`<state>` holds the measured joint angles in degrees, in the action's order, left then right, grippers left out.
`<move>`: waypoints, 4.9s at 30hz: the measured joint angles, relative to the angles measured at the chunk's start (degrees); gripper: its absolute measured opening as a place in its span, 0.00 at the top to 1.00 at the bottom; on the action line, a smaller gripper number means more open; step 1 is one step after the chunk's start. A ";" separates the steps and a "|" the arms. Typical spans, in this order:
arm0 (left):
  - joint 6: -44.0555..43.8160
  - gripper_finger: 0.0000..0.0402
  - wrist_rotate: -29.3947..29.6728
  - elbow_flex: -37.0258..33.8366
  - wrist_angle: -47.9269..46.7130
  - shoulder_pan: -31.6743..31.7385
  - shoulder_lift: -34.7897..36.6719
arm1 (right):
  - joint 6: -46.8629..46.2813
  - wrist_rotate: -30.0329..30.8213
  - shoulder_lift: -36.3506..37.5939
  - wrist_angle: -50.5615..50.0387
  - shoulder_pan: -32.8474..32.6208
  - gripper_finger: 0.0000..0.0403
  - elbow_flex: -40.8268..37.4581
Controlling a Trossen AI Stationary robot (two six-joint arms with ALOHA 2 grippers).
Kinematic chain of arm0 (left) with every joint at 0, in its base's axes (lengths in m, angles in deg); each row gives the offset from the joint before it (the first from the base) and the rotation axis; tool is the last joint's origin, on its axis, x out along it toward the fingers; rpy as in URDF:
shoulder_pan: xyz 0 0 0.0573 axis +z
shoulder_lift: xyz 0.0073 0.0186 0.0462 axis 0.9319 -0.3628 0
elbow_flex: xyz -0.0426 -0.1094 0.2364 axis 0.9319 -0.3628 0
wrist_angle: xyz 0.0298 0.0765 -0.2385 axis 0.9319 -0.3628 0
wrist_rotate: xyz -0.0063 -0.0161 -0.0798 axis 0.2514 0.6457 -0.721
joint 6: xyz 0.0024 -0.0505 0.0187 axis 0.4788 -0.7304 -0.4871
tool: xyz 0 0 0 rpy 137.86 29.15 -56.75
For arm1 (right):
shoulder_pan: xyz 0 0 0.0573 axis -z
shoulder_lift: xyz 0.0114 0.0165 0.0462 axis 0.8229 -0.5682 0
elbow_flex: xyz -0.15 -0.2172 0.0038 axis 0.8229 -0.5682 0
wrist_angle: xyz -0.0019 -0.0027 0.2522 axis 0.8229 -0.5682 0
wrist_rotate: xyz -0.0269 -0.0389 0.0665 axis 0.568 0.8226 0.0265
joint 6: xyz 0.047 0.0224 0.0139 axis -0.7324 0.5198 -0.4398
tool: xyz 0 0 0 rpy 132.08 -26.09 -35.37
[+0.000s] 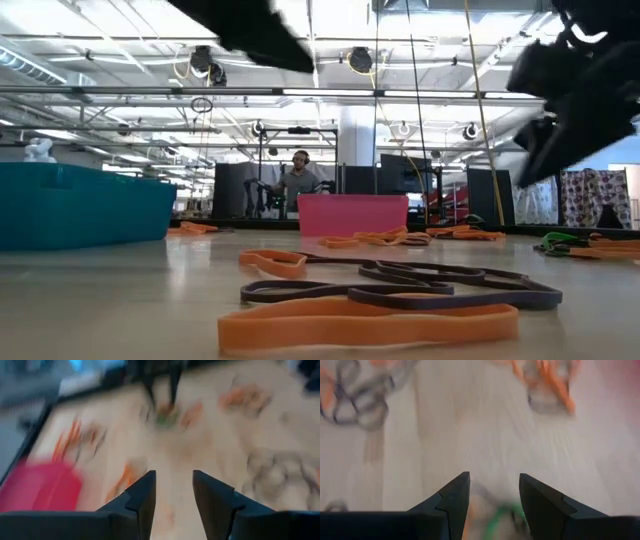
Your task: Sort rubber bands into baskets
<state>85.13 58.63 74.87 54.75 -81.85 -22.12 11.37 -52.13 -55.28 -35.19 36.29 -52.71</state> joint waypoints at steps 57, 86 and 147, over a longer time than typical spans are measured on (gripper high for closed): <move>-12.37 0.69 -7.47 55.47 7.48 9.47 -62.34 | -5.45 -2.78 8.06 -22.89 -0.02 0.59 1.56; 2.59 0.99 -9.54 57.63 -16.87 8.84 -47.89 | -5.45 -2.71 8.04 -22.71 -0.02 0.59 1.50; -44.15 0.92 -4.26 -5.75 -66.75 1.85 8.98 | 24.15 8.90 -16.05 37.13 0.02 0.59 1.50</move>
<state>40.98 54.37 69.11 -12.00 -79.99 -13.14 35.52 -43.24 -71.33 1.94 36.31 -51.21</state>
